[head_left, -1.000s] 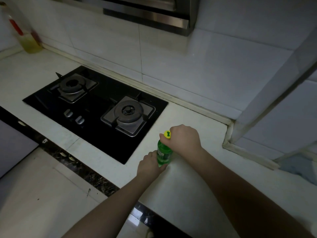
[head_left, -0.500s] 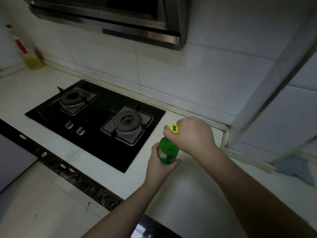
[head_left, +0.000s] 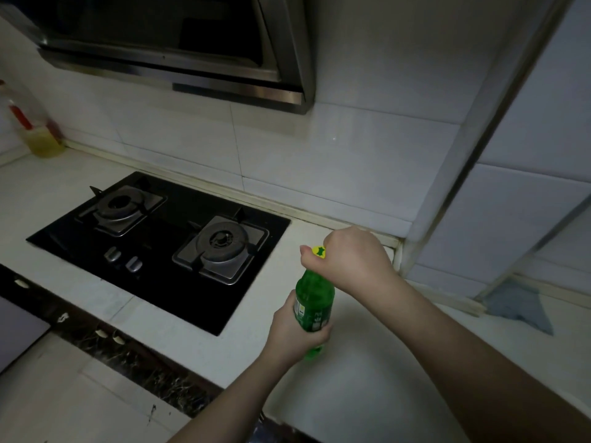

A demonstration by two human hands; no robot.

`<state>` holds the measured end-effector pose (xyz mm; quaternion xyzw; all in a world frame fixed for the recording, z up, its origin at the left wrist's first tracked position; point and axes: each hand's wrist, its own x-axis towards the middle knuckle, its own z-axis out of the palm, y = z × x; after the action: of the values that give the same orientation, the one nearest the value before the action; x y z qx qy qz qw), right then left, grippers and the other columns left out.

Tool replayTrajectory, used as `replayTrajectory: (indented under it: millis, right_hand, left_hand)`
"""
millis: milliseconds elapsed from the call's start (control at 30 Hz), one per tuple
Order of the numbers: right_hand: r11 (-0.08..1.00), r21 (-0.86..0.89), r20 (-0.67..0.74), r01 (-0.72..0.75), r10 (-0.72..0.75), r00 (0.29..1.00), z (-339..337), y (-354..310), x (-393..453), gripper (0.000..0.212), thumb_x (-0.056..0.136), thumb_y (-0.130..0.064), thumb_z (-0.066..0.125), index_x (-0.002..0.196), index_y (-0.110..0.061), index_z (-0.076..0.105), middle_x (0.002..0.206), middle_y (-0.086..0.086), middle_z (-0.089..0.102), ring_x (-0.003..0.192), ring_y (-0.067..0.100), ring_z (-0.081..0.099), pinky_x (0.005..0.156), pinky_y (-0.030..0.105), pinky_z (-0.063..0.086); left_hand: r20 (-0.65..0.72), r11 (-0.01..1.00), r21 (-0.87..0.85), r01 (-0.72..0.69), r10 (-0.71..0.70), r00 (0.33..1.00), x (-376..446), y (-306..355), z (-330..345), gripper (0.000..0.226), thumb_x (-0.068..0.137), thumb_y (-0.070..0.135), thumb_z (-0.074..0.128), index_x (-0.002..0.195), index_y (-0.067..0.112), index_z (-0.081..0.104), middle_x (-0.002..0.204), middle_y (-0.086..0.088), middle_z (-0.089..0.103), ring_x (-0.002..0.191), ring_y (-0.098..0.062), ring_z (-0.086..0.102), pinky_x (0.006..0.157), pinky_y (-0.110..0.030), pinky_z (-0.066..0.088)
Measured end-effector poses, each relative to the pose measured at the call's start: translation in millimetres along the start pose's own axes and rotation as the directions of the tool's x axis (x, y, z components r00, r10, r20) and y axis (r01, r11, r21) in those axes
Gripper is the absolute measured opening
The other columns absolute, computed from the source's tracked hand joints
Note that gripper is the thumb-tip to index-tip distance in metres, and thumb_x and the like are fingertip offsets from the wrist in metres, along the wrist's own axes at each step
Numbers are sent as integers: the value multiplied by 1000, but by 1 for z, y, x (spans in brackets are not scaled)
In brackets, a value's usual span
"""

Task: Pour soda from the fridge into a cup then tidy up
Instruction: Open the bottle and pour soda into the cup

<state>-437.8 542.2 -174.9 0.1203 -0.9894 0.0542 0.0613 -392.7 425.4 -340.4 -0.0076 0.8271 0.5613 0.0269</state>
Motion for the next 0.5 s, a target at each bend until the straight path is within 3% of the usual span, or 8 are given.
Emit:
replayTrajectory:
  millis: [67, 167, 300, 400, 500]
  right_hand:
    - [1000, 21, 12, -1, 1, 1000, -1, 5, -1, 59, 89, -56, 41, 52, -10, 38, 52, 5, 39, 51, 21, 40, 44, 30, 22]
    - [997, 72, 38, 0, -3, 999, -1, 14, 0, 59, 88, -55, 43, 52, -10, 36, 51, 5, 35, 51, 22, 38, 45, 31, 22]
    - [963, 151, 78, 222, -235, 969, -5, 30, 3, 59, 84, -62, 42, 53, -12, 35, 50, 3, 35, 50, 18, 36, 47, 32, 25]
    - [904, 154, 137, 399, -420, 897, -14, 42, 3, 56, 86, -64, 41, 58, -16, 36, 55, 1, 41, 52, 16, 39, 48, 31, 27]
    - [932, 142, 87, 333, -347, 934, -17, 46, 0, 51, 88, -61, 40, 65, -16, 41, 62, 2, 49, 62, 19, 47, 54, 32, 35]
  left_hand:
    - [49, 1000, -13, -18, 18, 999, 2, 2, -3, 58, 63, 28, 83, 111, 41, 53, 96, 20, 68, 89, 8, 63, 72, -10, 49]
    - [163, 999, -22, -33, 36, 986, 11, 2, -10, 47, 63, 24, 83, 102, 32, 58, 90, 12, 70, 86, -4, 67, 75, -22, 54]
    - [359, 997, 14, -70, 60, 931, 20, 4, -21, 40, 64, 20, 82, 99, 16, 63, 92, -2, 71, 88, -19, 69, 81, -40, 57]
    - [404, 993, 26, -112, 92, 910, 23, 8, -26, 38, 65, 18, 84, 96, 20, 63, 88, 2, 70, 85, -16, 68, 77, -33, 56]
    - [281, 997, 14, -81, 74, 957, 19, 14, -20, 48, 64, 18, 85, 101, 31, 59, 88, 14, 70, 83, -4, 66, 72, -19, 51]
